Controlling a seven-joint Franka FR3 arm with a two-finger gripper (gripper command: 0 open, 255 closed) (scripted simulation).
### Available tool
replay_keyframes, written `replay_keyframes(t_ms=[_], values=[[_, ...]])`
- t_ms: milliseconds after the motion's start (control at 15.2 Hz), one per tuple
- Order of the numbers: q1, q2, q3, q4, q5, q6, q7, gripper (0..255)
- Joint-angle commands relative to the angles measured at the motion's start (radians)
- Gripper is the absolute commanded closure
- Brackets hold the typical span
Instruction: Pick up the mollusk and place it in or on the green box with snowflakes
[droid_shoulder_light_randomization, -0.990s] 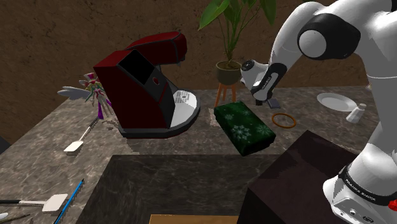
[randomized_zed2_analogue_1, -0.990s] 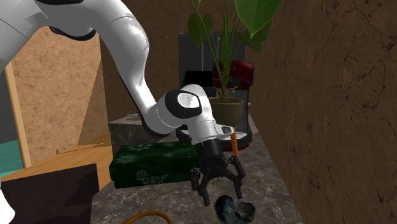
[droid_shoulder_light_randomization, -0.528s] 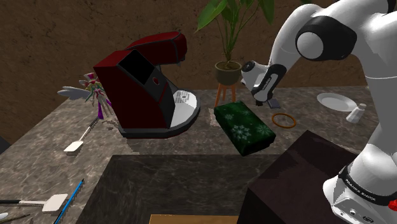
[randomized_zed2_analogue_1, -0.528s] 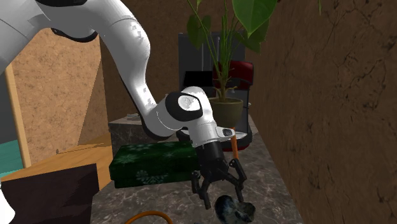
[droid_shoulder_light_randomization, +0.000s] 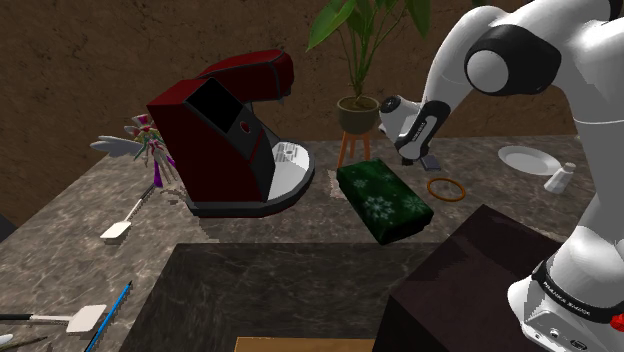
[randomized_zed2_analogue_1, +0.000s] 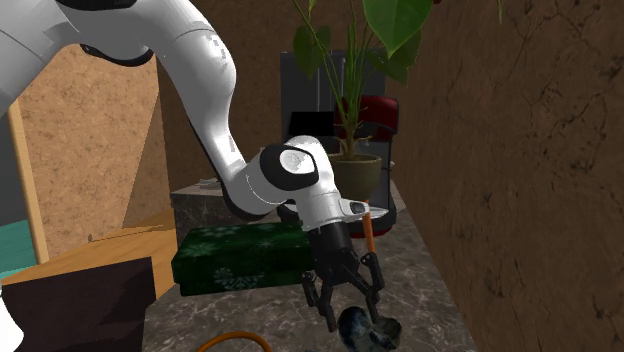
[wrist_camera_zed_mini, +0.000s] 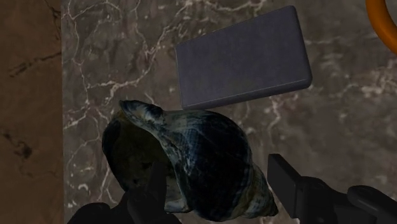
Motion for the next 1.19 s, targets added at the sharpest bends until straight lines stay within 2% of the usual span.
replay_keyframes(t_ms=[0, 198, 1122], values=[[0.000, 0.000, 0.000, -0.001, 0.000, 0.000, 0.000, 255], [-0.001, 0.001, 0.001, 0.000, 0.001, 0.000, 0.000, 255], [0.038, -0.172, -0.034, -0.024, -0.018, -0.130, -0.066, 255]])
